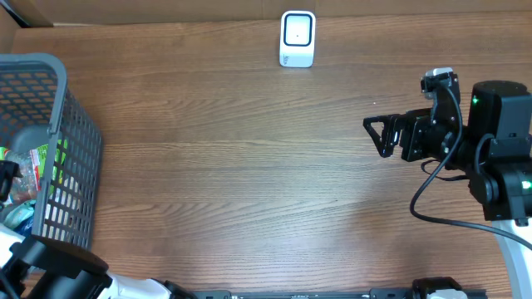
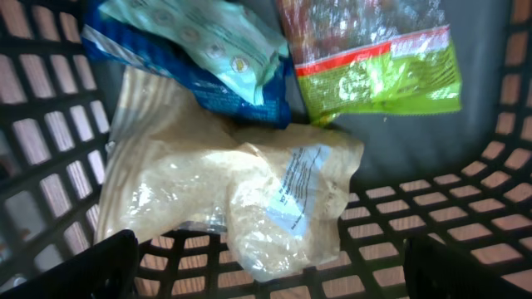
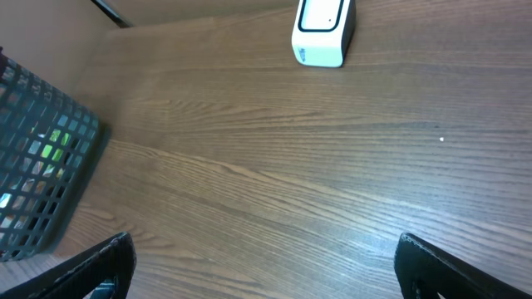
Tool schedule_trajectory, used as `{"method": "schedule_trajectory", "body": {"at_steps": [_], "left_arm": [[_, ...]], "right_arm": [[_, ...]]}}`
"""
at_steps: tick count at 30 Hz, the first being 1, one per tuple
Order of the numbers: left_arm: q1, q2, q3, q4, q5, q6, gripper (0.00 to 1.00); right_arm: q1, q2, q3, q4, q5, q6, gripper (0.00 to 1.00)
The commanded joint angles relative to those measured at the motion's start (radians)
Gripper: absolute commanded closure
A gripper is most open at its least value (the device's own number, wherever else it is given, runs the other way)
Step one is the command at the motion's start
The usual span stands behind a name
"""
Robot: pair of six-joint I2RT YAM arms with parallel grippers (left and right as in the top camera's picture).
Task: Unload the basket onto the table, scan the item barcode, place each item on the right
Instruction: 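Swing the left gripper over the grey basket and reach inside, then grasp the translucent beige bag in the basket with the left gripper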
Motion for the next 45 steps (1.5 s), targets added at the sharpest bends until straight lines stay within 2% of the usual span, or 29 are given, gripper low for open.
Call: {"method": "schedule_trajectory", "body": {"at_steps": [1, 9, 11, 12, 13, 14, 15, 16, 17, 22, 27, 31, 34, 36, 39, 40, 43, 45], "left_arm": [[-0.033, 0.006, -0.135, 0.058, -0.011, 0.023, 0.07], [-0.035, 0.007, -0.455, 0.332, -0.017, 0.018, 0.09], [-0.035, 0.007, -0.51, 0.378, -0.017, 0.015, 0.12], [-0.035, 0.007, -0.526, 0.394, -0.018, 0.015, 0.19], [-0.036, 0.007, -0.539, 0.407, -0.018, 0.014, 0.33], [-0.035, 0.007, -0.547, 0.413, -0.018, 0.014, 0.54], [-0.035, 0.007, -0.548, 0.413, -0.018, 0.014, 0.67], [-0.035, 0.006, -0.548, 0.412, -0.016, 0.015, 0.93], [-0.035, 0.006, -0.548, 0.411, -0.008, 0.015, 0.96], [-0.033, -0.003, -0.492, 0.368, 0.066, 0.015, 0.96], [-0.035, -0.046, -0.27, 0.198, 0.118, 0.024, 0.96], [-0.035, -0.123, -0.039, 0.049, 0.102, 0.061, 0.96], [-0.035, -0.19, -0.01, 0.01, 0.022, 0.038, 0.96], [-0.035, -0.2, -0.01, -0.035, -0.05, -0.013, 0.95], [-0.034, -0.193, -0.036, -0.068, -0.068, -0.023, 0.52], [-0.032, -0.188, -0.081, -0.065, -0.076, -0.042, 0.24], [-0.026, -0.187, -0.203, -0.011, -0.096, -0.101, 0.05], [-0.018, -0.187, -0.296, 0.064, -0.097, -0.121, 0.02]], "right_arm": [[0.005, 0.003, 0.022, 0.004, -0.006, -0.002, 0.0], [0.005, 0.007, 0.021, 0.002, -0.006, -0.005, 0.0], [0.005, 0.007, 0.021, 0.002, -0.006, -0.005, 0.0], [0.005, 0.007, 0.021, 0.001, -0.006, -0.005, 0.0], [0.005, 0.007, 0.021, 0.001, -0.006, -0.005, 0.0], [0.005, 0.007, 0.021, -0.001, -0.006, -0.005, 0.0], [0.005, 0.007, 0.021, -0.002, -0.006, -0.005, 0.0], [0.005, 0.007, 0.021, -0.002, -0.006, -0.005, 0.0], [0.005, 0.007, 0.021, -0.002, -0.006, -0.005, 0.0], [0.005, 0.007, 0.021, -0.001, -0.006, -0.005, 0.0], [0.005, 0.007, 0.021, 0.0, -0.006, -0.005, 0.0], [0.005, 0.007, 0.021, 0.002, -0.006, -0.005, 0.0], [0.005, 0.007, 0.021, 0.003, -0.006, -0.005, 0.0], [0.005, 0.007, 0.021, 0.003, -0.006, -0.005, 0.0], [0.005, 0.007, 0.021, 0.004, -0.006, -0.005, 0.0], [0.005, 0.008, 0.021, 0.006, -0.006, -0.005, 0.0], [0.005, 0.018, 0.021, 0.005, -0.006, -0.005, 0.0], [0.005, 0.03, 0.021, 0.004, -0.006, -0.005, 0.0]]}}
